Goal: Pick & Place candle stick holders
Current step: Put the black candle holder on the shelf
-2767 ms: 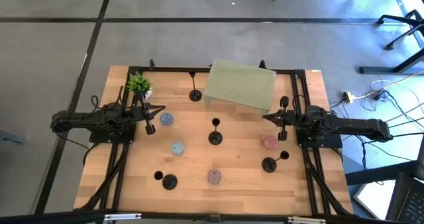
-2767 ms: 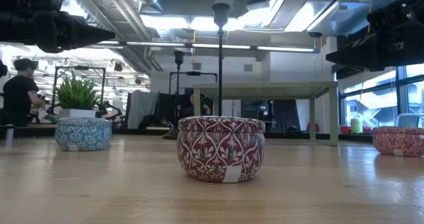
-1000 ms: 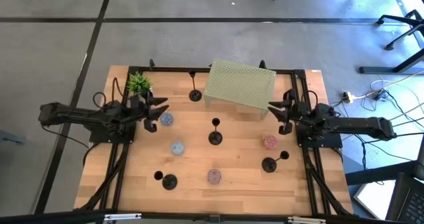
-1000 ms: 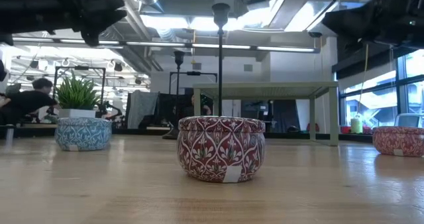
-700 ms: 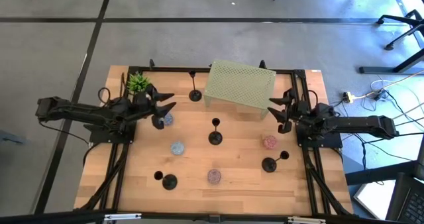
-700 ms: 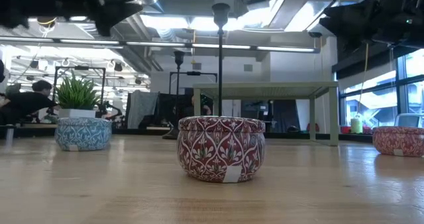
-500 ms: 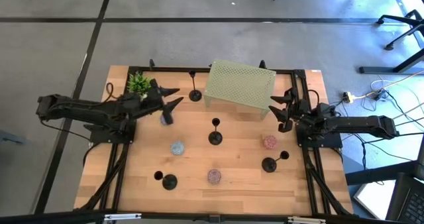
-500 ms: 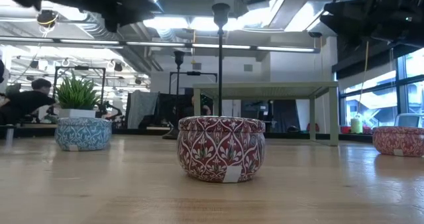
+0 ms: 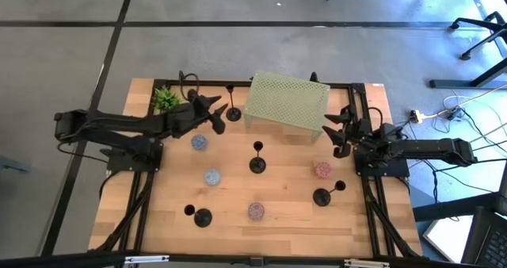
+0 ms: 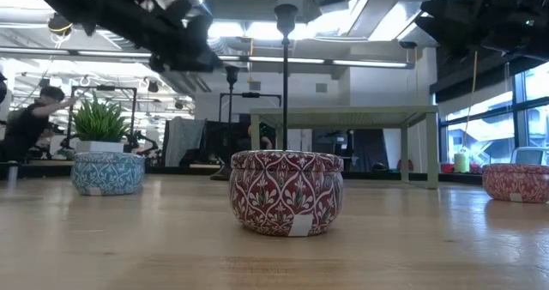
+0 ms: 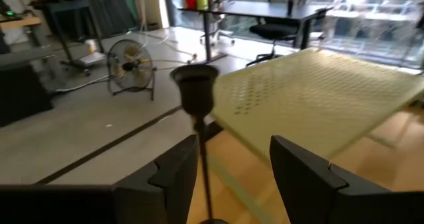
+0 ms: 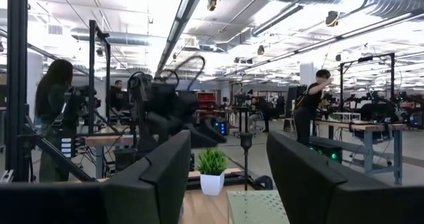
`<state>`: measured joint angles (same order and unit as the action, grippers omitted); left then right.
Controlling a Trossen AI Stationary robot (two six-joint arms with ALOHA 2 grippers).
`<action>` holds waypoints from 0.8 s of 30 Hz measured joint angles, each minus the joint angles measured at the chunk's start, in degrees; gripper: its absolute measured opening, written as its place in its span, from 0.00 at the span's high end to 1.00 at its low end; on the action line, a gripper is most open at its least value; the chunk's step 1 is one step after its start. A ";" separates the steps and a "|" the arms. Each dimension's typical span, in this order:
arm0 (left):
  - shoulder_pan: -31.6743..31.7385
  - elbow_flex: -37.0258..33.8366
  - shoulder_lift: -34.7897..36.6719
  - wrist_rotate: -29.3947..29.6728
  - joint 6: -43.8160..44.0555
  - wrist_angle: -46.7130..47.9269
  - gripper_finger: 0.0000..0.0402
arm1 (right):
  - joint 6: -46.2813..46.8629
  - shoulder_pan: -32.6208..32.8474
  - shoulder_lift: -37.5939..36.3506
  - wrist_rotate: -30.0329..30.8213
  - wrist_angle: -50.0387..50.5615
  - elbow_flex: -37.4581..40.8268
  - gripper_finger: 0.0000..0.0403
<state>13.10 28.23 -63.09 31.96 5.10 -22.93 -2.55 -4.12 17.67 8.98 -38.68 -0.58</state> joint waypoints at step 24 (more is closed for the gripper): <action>11.41 0.00 -18.22 -10.13 -1.83 -22.47 0.54 | -0.92 0.00 0.00 -0.14 -0.15 0.00 0.50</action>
<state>24.51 28.23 -81.32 21.83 3.27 -45.39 -3.46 -4.12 17.67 8.84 -38.83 -0.58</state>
